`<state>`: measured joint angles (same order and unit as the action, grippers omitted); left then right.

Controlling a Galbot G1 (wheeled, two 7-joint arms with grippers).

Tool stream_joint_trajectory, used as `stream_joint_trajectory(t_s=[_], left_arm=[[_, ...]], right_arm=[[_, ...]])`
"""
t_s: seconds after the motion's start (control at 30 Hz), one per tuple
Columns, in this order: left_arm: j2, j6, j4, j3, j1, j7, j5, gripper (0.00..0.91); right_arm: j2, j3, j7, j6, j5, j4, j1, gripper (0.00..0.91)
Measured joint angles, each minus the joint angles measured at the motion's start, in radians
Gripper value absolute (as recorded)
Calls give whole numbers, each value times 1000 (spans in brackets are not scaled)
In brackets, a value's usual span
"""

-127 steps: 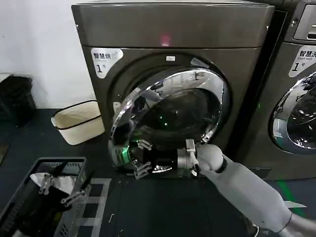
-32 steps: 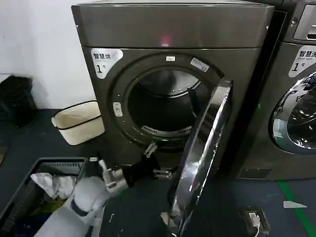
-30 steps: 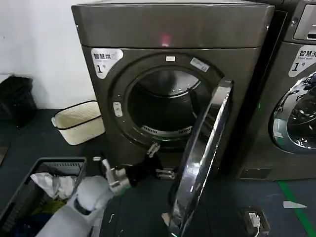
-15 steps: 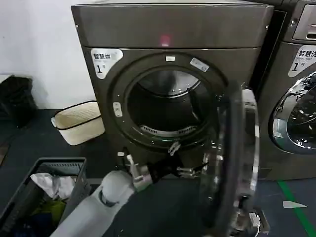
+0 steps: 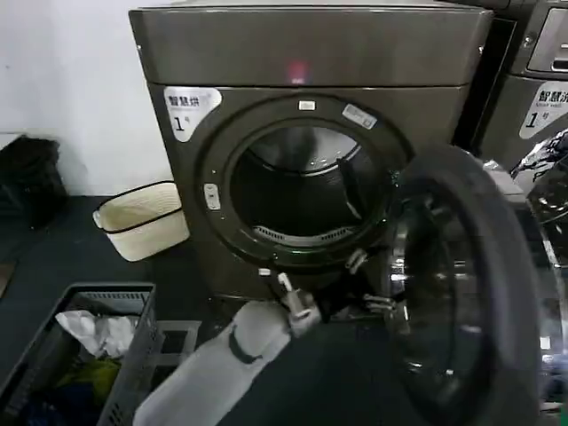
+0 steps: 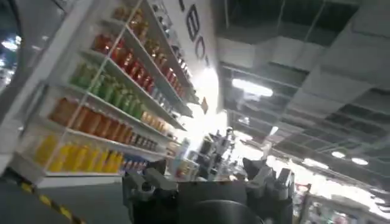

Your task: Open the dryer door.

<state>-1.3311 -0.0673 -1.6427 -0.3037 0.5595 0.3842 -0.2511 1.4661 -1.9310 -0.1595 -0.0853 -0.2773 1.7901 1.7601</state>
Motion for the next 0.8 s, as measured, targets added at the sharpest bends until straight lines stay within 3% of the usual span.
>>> stream_joint_trajectory(t_s=[0.8], left_arm=[[-221,-12,264,-83,-156,-47,20,907]], right_arm=[[85,-45,-180,19,76,-33,10,907]])
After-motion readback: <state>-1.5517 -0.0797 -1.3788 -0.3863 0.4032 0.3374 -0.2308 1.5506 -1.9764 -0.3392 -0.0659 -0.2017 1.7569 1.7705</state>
